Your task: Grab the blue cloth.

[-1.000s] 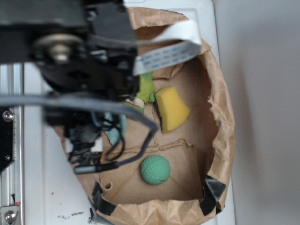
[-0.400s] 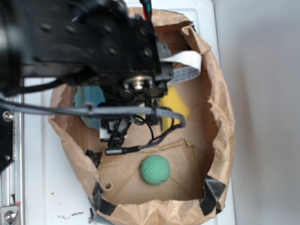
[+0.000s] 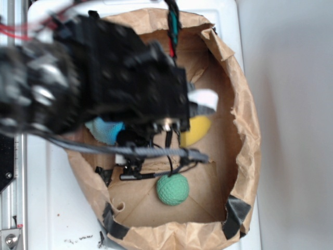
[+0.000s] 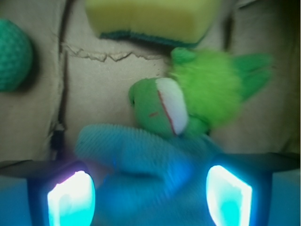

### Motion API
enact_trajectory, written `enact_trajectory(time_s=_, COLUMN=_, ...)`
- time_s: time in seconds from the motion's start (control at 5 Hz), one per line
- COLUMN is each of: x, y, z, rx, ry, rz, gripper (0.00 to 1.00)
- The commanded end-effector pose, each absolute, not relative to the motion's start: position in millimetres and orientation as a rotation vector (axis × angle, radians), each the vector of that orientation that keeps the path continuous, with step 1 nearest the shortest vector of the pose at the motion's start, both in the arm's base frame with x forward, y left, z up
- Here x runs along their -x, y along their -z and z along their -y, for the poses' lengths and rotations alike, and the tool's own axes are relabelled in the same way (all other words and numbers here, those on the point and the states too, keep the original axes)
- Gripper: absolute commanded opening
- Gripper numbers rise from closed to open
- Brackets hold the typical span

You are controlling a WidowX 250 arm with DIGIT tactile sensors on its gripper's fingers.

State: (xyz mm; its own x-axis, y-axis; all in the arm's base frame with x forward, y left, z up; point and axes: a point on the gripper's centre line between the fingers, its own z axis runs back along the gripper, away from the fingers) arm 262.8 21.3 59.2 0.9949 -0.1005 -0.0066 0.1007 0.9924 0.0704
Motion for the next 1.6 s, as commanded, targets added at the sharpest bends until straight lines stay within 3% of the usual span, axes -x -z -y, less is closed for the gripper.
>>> enact_trajectory(time_s=0.0, x=-278.3, y=-41.2, z=-5.7, rx=-0.082, ry=0.145, rz=-0.009, gripper=0.0)
enact_trajectory(time_s=0.4, x=-275.6, y=-67.4, z=-5.3, rx=-0.086, ry=0.191, rz=0.071, gripper=0.0)
enact_trajectory(time_s=1.4, x=-271.3, y=-176.8, z=-22.2, rx=0.072, ry=0.107, rz=0.272, gripper=0.0)
